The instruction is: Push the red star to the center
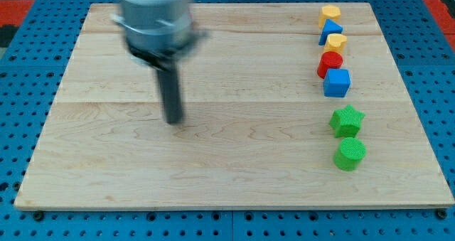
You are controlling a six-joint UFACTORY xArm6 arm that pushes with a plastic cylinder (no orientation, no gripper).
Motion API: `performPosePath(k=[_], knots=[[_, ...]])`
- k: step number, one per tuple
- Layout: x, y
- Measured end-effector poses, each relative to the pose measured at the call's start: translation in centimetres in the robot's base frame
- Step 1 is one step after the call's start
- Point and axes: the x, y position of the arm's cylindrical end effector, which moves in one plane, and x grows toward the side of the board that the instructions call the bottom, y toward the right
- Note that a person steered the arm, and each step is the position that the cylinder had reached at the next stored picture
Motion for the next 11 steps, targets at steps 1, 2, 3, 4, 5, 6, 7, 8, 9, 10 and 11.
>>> performPosePath(k=[1,2,3,4,5,6,7,8,9,10,11], knots=[[-10.2,-2.6],[-16.8,-3.9],[-24.6,-3.9],[-22.9,5.7],[-12.6,8.0],[-10.3,4.9],[-18.1,5.3],[-18.9,-2.9],[-11.6,-5.8],[-10.8,-1.8],[-16.1,-8.3]])
